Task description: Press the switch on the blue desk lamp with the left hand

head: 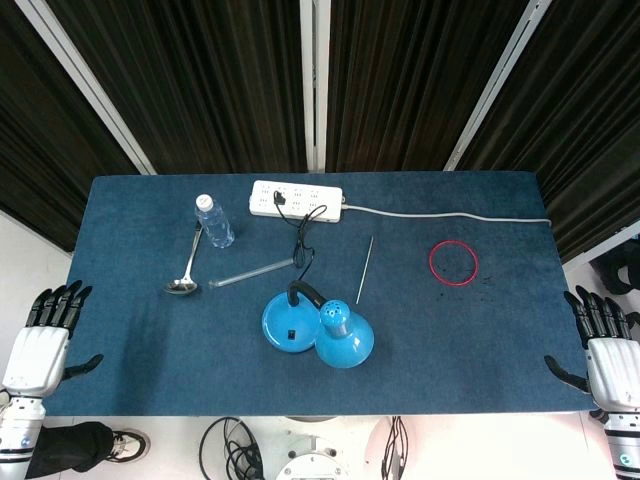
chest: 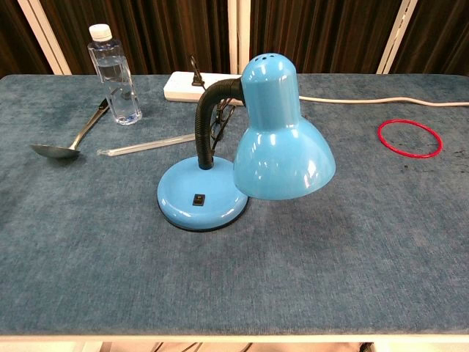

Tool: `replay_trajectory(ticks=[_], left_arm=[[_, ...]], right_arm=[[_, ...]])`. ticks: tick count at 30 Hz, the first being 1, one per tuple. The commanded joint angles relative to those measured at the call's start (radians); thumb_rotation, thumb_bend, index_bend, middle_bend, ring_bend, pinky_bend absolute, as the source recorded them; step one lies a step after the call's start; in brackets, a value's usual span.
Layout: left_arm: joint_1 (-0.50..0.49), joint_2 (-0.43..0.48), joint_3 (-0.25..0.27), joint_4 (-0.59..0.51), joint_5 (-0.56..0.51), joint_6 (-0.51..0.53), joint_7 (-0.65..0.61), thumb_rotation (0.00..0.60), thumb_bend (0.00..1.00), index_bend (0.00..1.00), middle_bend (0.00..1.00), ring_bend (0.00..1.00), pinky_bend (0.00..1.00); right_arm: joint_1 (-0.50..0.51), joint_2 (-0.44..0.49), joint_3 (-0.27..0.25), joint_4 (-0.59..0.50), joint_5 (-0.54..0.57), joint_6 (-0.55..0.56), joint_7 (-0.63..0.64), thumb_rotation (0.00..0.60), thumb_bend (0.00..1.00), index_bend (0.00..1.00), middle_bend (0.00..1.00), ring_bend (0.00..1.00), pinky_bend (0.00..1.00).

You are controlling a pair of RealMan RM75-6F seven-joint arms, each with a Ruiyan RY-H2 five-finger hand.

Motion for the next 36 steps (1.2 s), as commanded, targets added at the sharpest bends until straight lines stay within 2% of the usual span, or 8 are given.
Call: replay_trajectory(ticks=[1, 17, 19, 21, 23, 24, 29, 36], left_arm=[[0.0, 0.0, -0.001, 0.0, 0.0, 0.001, 0.001, 0.6, 0.06, 0.02, 0.0, 0.0, 0.0], [-0.025, -0.025, 0.008, 0.021, 0.059, -0.008, 0.027, 0.6, 0.07, 0.03, 0.03, 0.0, 0.01], [-0.039, -0.048, 0.017, 0.035, 0.074, -0.03, 0.031, 0.6, 0.08, 0.03, 0.12, 0.07, 0.12], [-0.058, -0.082, 0.028, 0.049, 0.085, -0.066, 0.038, 0.6, 0.13, 0.04, 0.28, 0.32, 0.41], [-0.084, -0.11, 0.045, 0.053, 0.09, -0.13, 0.043, 0.6, 0.19, 0.04, 0.47, 0.57, 0.64], [-0.098, -0.12, 0.051, 0.053, 0.089, -0.159, 0.045, 0.6, 0.22, 0.04, 0.55, 0.63, 0.7], [-0.158, -0.203, 0.056, 0.083, 0.139, -0.221, 0.111, 0.6, 0.34, 0.07, 0.73, 0.77, 0.82], [-0.231, -0.268, 0.052, 0.089, 0.16, -0.304, 0.143, 0.6, 0.35, 0.09, 0.76, 0.78, 0.82]], right_arm=[[0.001, 0.0, 0.0, 0.0, 0.0, -0.001, -0.001, 0.6, 0.12, 0.0, 0.0, 0.0, 0.0], [0.007, 0.003, 0.008, -0.007, 0.002, -0.002, 0.001, 0.6, 0.12, 0.0, 0.0, 0.0, 0.0], [0.01, 0.0, 0.008, -0.007, 0.003, -0.009, 0.0, 0.6, 0.12, 0.0, 0.0, 0.0, 0.0], [0.012, -0.002, 0.003, -0.006, -0.002, -0.014, -0.007, 0.6, 0.12, 0.0, 0.0, 0.0, 0.0], [0.01, -0.003, -0.001, -0.007, -0.011, -0.008, -0.009, 0.6, 0.12, 0.0, 0.0, 0.0, 0.0], [0.009, -0.004, -0.001, -0.007, -0.013, -0.004, -0.009, 0.6, 0.12, 0.0, 0.0, 0.0, 0.0], [0.002, -0.003, -0.002, -0.008, -0.01, 0.004, -0.004, 0.6, 0.12, 0.0, 0.0, 0.0, 0.0], [-0.003, 0.001, -0.002, -0.008, -0.009, 0.011, 0.011, 0.6, 0.13, 0.0, 0.0, 0.0, 0.0]])
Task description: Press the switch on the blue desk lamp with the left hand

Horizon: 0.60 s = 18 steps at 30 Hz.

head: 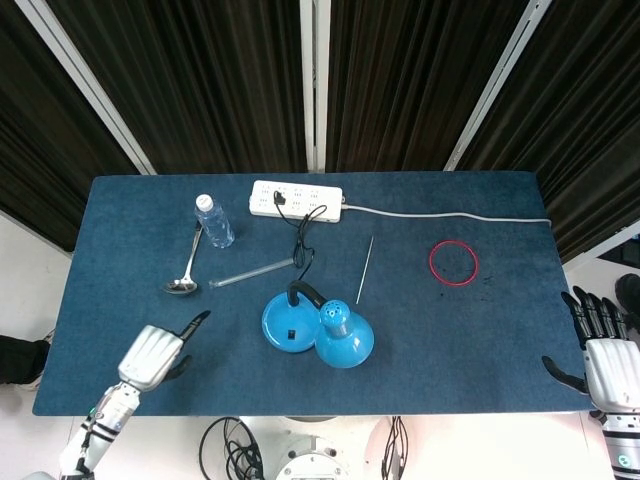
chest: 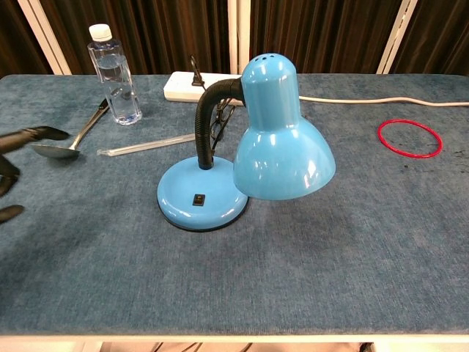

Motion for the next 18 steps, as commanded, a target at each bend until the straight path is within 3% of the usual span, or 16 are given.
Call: replay_trajectory(ticks=[1, 8, 18], left_arm=[[-0.047, -0.035, -0.002, 0.001, -0.001, -0.066, 0.026, 0.6, 0.35, 0.09, 0.76, 0.79, 0.82], [-0.111, -0.088, -0.009, -0.013, -0.059, -0.188, 0.053, 0.6, 0.35, 0.09, 0.76, 0.8, 0.82], [-0.161, -0.15, -0.001, 0.025, -0.071, -0.234, 0.042, 0.6, 0.37, 0.08, 0.77, 0.8, 0.82]], right_arm=[[0.0, 0.004, 0.003, -0.001, -0.001, 0.003, 0.006, 0.6, 0.13, 0.0, 0.0, 0.0, 0.0], [0.007, 0.009, 0.006, -0.002, 0.001, -0.007, 0.009, 0.6, 0.13, 0.0, 0.0, 0.0, 0.0], [0.007, -0.004, 0.006, 0.011, 0.01, -0.011, 0.006, 0.6, 0.13, 0.0, 0.0, 0.0, 0.0]])
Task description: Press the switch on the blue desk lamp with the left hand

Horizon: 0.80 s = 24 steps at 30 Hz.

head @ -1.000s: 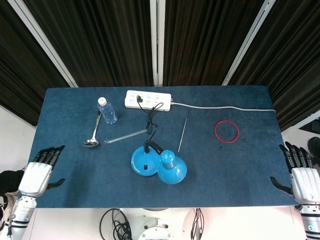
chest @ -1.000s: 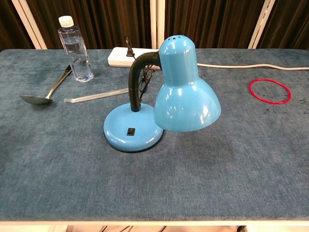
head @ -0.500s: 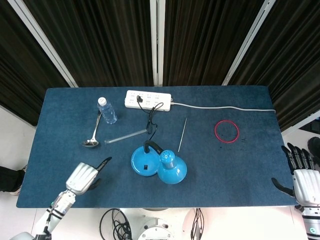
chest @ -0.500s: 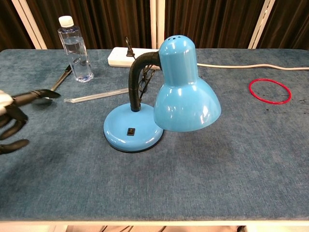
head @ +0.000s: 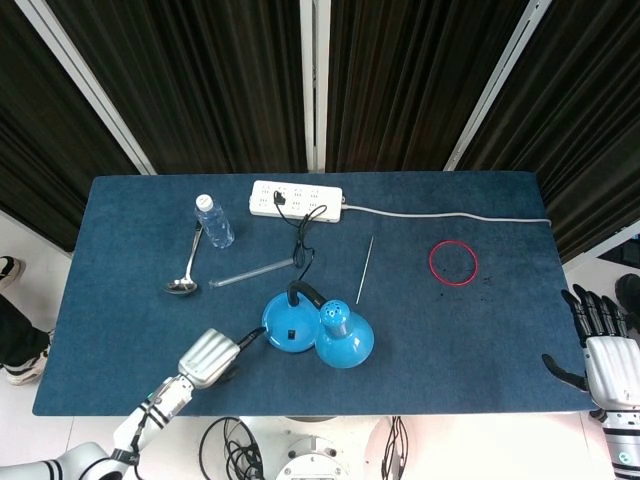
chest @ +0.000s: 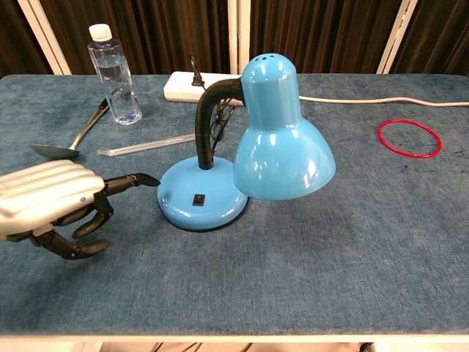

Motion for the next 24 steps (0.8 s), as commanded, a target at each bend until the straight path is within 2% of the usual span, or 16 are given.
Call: replay_trajectory(ticks=[1, 10, 24], left_arm=[[-0.011, -0.009, 0.003, 0.006, -0.005, -0.01, 0.0, 0.6, 0.37, 0.08, 0.77, 0.8, 0.82], [-0.031, -0.032, 0.017, 0.027, 0.003, -0.001, -0.007, 0.6, 0.37, 0.1, 0.77, 0.82, 0.82], [-0.079, -0.062, 0.004, 0.02, -0.036, -0.044, 0.03, 0.6, 0.37, 0.1, 0.77, 0.82, 0.82]], right_arm=[[-0.001, -0.001, 0.001, 0.001, 0.001, 0.001, 0.001, 0.6, 0.13, 0.0, 0.0, 0.0, 0.0], [0.0, -0.003, 0.002, 0.012, 0.008, -0.003, 0.015, 0.6, 0.13, 0.0, 0.0, 0.0, 0.0], [0.0, 0.001, 0.004, 0.027, 0.013, -0.005, 0.042, 0.6, 0.13, 0.0, 0.0, 0.0, 0.0]])
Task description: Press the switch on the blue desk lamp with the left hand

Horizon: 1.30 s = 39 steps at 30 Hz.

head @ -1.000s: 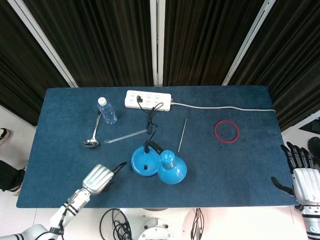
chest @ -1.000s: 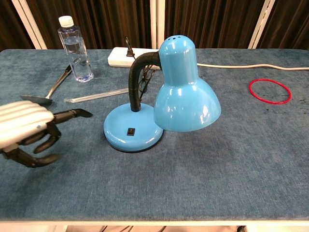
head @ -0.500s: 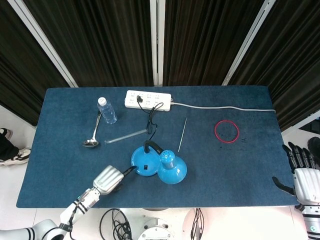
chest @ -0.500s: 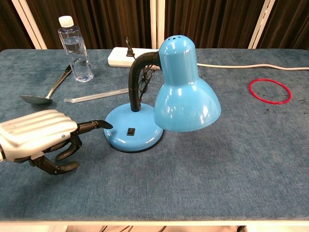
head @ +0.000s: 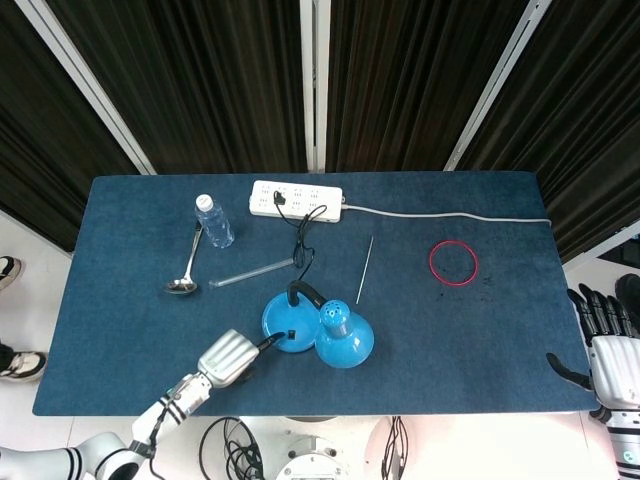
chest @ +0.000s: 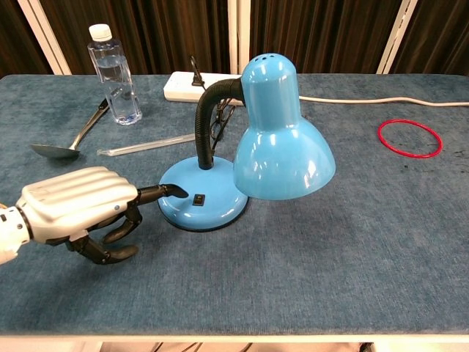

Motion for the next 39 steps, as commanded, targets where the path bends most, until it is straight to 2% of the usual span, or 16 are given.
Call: replay_trajectory(ticks=[1, 29, 39], left_arm=[[-0.008, -0.002, -0.004, -0.005, -0.014, -0.011, 0.011, 0.6, 0.37, 0.1, 0.77, 0.82, 0.82], [-0.05, -0.01, 0.008, -0.024, -0.07, -0.039, 0.061, 0.6, 0.38, 0.09, 0.77, 0.82, 0.83], [-0.054, 0.0, 0.028, -0.036, -0.061, -0.034, 0.077, 0.6, 0.38, 0.1, 0.77, 0.82, 0.83]], right_arm=[[0.0, 0.0, 0.0, 0.004, 0.002, -0.001, 0.004, 0.6, 0.13, 0.0, 0.0, 0.0, 0.0], [0.001, -0.006, 0.0, 0.032, 0.012, -0.013, 0.038, 0.6, 0.13, 0.0, 0.0, 0.0, 0.0], [0.002, -0.011, -0.002, 0.04, 0.02, -0.025, 0.043, 0.6, 0.13, 0.0, 0.0, 0.0, 0.0]])
